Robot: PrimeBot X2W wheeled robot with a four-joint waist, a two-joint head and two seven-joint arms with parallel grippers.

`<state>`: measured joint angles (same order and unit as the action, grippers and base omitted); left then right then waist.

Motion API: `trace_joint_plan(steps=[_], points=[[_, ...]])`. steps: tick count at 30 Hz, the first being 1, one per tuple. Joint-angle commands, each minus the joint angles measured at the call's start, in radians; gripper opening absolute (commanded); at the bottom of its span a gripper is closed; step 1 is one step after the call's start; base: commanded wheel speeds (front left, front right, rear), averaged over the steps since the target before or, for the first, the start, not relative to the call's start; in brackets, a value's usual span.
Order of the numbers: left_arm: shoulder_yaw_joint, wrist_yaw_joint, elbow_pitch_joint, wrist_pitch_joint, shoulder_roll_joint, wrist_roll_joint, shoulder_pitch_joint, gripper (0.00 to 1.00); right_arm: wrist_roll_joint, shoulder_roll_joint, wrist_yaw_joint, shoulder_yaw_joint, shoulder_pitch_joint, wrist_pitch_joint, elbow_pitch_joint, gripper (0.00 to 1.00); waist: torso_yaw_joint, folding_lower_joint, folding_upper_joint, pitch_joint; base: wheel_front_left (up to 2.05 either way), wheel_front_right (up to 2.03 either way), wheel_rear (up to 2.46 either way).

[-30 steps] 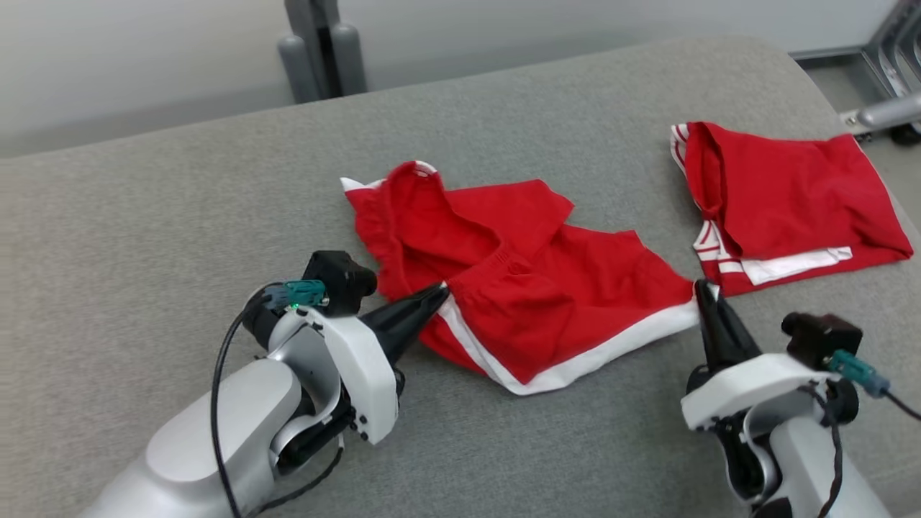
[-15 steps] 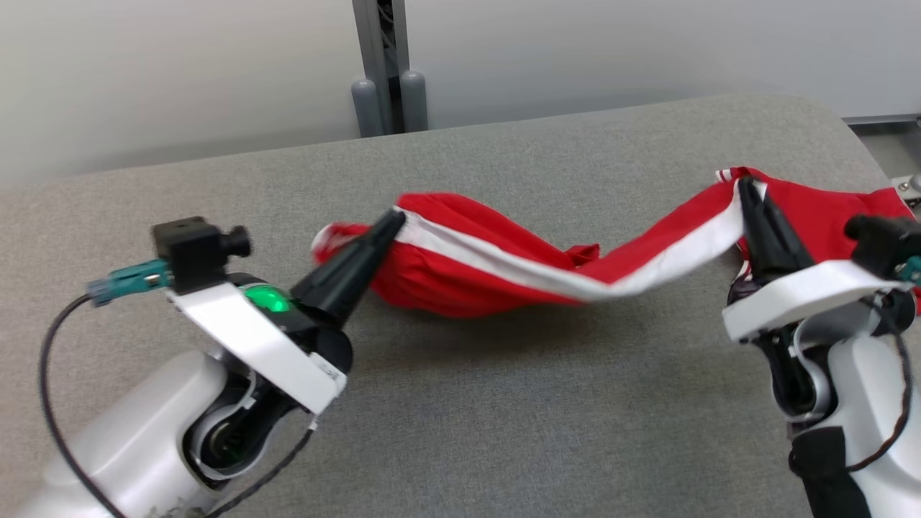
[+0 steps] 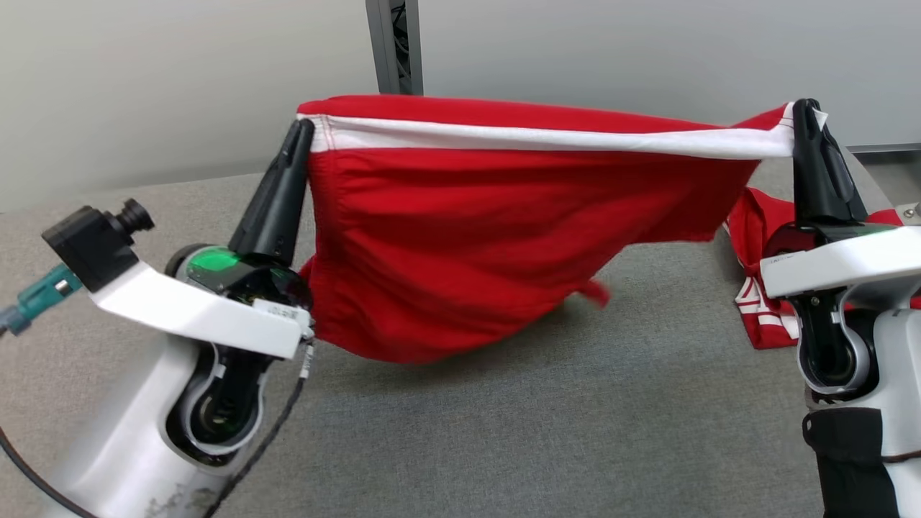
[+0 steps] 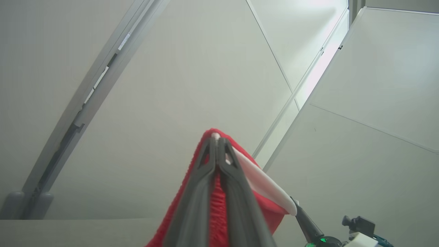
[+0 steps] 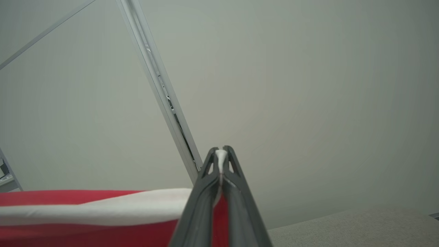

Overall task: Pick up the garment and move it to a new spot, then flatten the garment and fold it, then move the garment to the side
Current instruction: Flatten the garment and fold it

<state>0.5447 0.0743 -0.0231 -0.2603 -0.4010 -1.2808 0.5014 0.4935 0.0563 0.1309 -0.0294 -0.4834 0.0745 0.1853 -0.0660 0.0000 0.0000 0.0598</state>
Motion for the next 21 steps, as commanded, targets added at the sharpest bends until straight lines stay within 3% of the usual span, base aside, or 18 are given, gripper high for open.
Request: trace_joint_plan(steps=[1,6,11,15,21], points=[[-0.009,-0.006,-0.005,-0.004,0.003,0.016,-0.018,0.0,0.002,0.002,0.0,-0.008,0.014,0.007,-0.008,0.0,0.001,0.0,0.0,0.0,0.0,0.0,0.0],[-0.045,-0.033,-0.053,-0.005,0.038,0.094,-0.039,0.0,-0.002,-0.003,0.0,0.005,0.011,0.003,-0.063,0.0,0.006,0.0,0.0,0.016,0.0,0.0,0.0],[-0.042,-0.077,-0.047,0.032,0.017,0.145,0.039,0.0,-0.041,-0.003,0.0,0.033,-0.085,-0.037,-0.085,0.0,0.006,0.0,0.0,0.07,0.0,0.0,0.0],[-0.03,-0.092,-0.011,0.11,0.0,0.169,0.165,0.0,-0.148,0.004,0.0,0.07,-0.205,-0.062,-0.082,0.0,0.012,0.0,0.0,0.149,0.0,0.0,0.0],[-0.012,-0.07,0.123,0.216,0.005,0.213,0.436,0.0,-0.16,0.047,0.0,0.101,-0.469,-0.084,0.04,0.0,0.02,0.0,0.0,0.277,0.0,0.0,0.0]])
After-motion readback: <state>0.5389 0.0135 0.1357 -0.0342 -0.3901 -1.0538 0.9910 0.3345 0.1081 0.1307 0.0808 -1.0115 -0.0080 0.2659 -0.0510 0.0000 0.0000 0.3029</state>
